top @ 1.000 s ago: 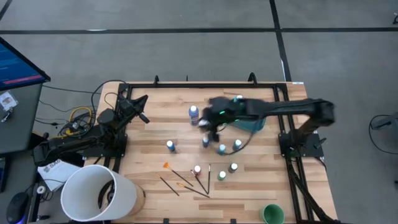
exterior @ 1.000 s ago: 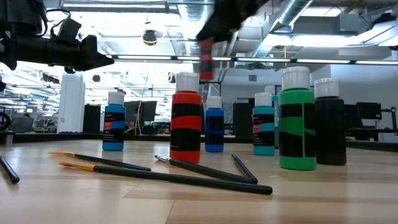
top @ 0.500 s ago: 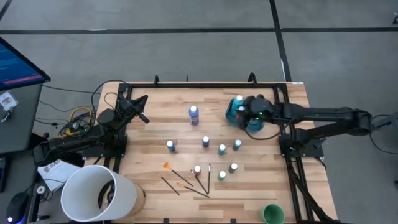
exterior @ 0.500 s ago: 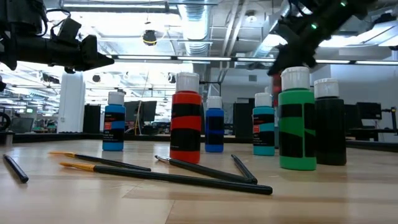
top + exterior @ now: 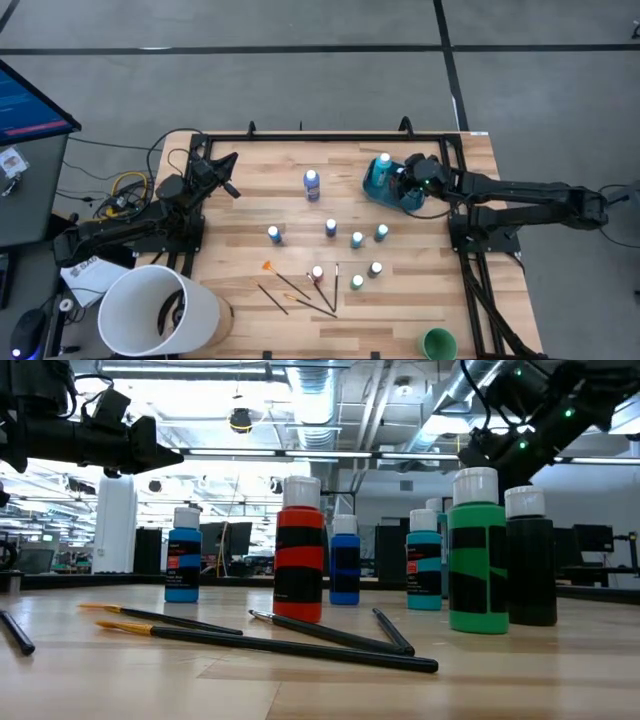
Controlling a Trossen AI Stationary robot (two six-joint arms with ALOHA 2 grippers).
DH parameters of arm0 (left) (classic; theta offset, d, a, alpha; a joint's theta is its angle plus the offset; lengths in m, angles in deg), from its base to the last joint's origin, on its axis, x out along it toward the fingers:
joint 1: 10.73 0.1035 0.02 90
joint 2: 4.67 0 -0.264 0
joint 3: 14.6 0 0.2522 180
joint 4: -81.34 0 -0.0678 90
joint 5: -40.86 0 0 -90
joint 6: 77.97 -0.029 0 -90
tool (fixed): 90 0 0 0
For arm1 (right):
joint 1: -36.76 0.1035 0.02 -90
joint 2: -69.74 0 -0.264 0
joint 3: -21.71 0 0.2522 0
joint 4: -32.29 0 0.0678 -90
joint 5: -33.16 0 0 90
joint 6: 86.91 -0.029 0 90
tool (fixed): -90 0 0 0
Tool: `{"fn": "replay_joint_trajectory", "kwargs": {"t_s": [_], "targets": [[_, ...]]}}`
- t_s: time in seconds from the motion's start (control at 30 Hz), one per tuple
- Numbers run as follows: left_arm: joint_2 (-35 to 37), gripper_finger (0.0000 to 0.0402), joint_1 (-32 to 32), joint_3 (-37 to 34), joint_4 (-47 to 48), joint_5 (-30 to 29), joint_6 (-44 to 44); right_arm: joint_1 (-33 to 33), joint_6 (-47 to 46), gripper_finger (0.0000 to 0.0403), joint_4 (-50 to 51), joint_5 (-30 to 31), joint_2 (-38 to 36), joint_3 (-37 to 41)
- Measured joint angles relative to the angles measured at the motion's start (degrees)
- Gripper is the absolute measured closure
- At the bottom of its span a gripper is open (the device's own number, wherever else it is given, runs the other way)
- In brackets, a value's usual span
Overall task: Pick & Place Paint Supplies
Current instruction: Put the small red paint bottle into the blue bin
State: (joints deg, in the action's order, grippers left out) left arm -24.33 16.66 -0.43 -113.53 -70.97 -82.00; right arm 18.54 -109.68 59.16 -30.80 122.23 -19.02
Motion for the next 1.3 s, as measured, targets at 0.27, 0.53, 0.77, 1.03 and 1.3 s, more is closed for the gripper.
{"fn": "replay_joint_trajectory", "kwargs": {"t_s": [0.27, 0.53, 0.77, 1.03, 1.3], "targets": [[0.00, 0.0394, 0.01, -0.01, -0.04, 0.01, -0.02, -1.95, 0.21, 0.0295, -5.40, -0.14, 0.00, 3.99], [0.00, 0.0394, 0.00, 0.00, -0.24, 0.01, -0.01, -2.20, 0.34, 0.0293, -7.87, -0.36, 2.49, 5.24], [0.00, 0.0394, 0.01, 0.00, -0.24, 0.01, -0.01, -2.20, 1.80, 0.0292, -10.54, -0.46, 8.31, 5.24], [0.00, 0.0394, -0.01, 0.00, -0.42, 0.01, -0.02, -2.57, 2.79, 0.0291, -14.01, -0.46, 11.56, 5.24], [0.00, 0.0394, -0.01, -0.01, -0.72, 0.01, -0.01, -2.57, 4.01, 0.0291, -16.99, -0.24, 14.02, 5.15]]}}
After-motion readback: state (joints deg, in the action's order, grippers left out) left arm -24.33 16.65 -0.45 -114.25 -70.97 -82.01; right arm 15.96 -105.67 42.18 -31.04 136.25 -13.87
